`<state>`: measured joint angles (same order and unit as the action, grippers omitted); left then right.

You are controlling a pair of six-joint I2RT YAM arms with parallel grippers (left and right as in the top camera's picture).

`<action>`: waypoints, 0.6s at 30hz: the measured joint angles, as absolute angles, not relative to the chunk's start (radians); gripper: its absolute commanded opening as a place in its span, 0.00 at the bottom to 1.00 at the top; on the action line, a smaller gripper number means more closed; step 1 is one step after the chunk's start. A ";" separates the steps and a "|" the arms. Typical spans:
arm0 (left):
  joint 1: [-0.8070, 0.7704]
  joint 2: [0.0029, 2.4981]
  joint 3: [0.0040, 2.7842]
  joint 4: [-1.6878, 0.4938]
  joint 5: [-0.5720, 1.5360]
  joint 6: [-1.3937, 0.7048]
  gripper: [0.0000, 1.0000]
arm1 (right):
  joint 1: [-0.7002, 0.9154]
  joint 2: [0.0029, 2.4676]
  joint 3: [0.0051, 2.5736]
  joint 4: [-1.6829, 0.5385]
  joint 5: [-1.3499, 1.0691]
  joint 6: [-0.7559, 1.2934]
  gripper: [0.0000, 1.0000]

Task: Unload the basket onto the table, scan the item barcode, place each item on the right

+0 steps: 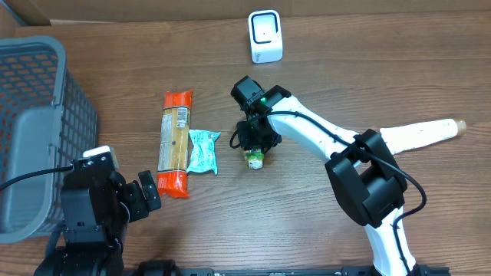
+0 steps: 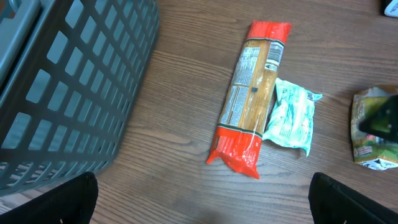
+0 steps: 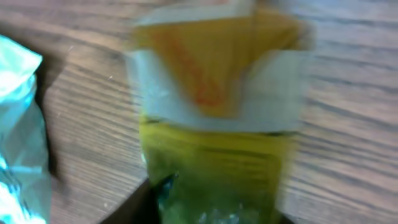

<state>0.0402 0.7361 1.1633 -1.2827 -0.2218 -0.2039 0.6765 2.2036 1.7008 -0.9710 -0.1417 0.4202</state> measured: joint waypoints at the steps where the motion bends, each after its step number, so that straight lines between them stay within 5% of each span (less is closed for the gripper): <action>1: 0.040 0.736 1.163 -1.282 -0.222 -0.204 1.00 | 0.676 2.202 1.700 -0.971 -0.138 0.425 0.13; 2: 0.040 0.736 1.163 -1.283 -0.222 -0.204 1.00 | 0.675 2.201 1.700 -0.973 -0.137 0.424 0.04; 10: 0.040 0.736 1.163 -1.283 -0.222 -0.204 1.00 | 0.660 2.181 1.719 -1.048 -0.125 0.396 0.04; 15: 0.040 0.736 1.163 -1.283 -0.222 -0.204 1.00 | 0.639 2.182 1.753 -1.073 -0.113 0.362 0.45; 18: 0.040 0.736 1.163 -1.283 -0.222 -0.204 0.99 | 0.636 2.182 1.798 -1.112 -0.111 0.332 0.55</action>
<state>0.0402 0.7361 1.1633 -1.2827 -0.2218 -0.2039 0.6365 2.1818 1.7985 -1.1118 -0.1112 0.3317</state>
